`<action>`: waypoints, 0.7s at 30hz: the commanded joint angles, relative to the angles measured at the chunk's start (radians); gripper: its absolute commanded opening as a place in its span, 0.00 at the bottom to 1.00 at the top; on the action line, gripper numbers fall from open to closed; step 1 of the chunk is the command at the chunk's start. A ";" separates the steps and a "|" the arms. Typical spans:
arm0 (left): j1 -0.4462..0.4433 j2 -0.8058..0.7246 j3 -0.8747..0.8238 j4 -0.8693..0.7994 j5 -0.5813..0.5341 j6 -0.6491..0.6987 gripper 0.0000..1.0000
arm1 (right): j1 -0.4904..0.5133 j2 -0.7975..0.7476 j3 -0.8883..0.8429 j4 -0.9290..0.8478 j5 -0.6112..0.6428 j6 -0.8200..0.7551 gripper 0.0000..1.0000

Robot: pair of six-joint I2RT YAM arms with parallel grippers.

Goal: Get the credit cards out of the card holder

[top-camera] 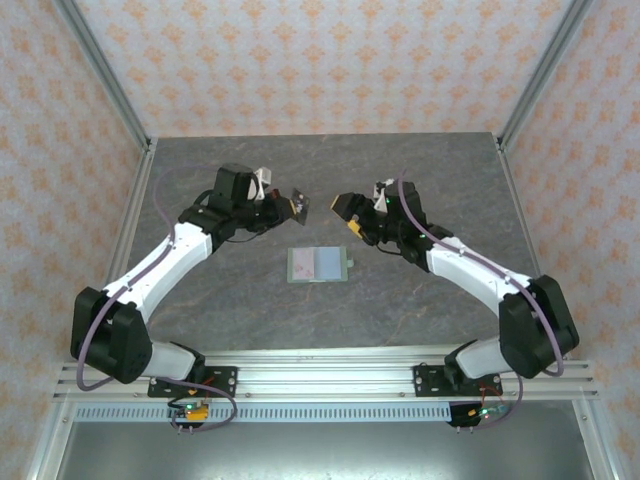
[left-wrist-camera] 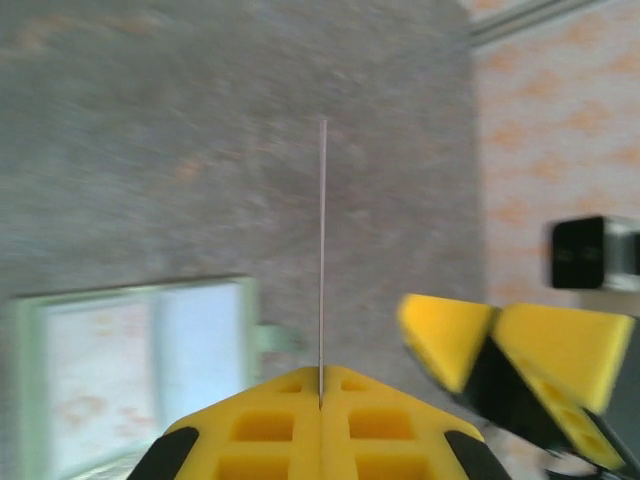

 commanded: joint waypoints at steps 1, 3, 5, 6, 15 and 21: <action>0.014 -0.004 0.053 -0.255 -0.299 0.231 0.00 | -0.003 -0.047 0.027 -0.240 0.156 -0.142 0.92; 0.021 0.007 0.062 -0.284 -0.402 0.280 0.00 | -0.003 -0.058 0.015 -0.253 0.178 -0.156 0.96; 0.034 0.017 0.058 -0.279 -0.473 0.323 0.00 | -0.003 -0.066 -0.002 -0.255 0.193 -0.161 0.99; 0.042 0.020 0.052 -0.262 -0.481 0.342 0.00 | -0.003 -0.067 -0.007 -0.252 0.193 -0.164 0.99; 0.138 0.100 -0.003 0.008 -0.312 0.516 0.00 | -0.003 -0.066 -0.015 -0.239 0.184 -0.170 0.99; 0.169 0.215 0.058 0.059 -0.240 0.532 0.00 | -0.003 -0.065 -0.012 -0.238 0.175 -0.162 0.99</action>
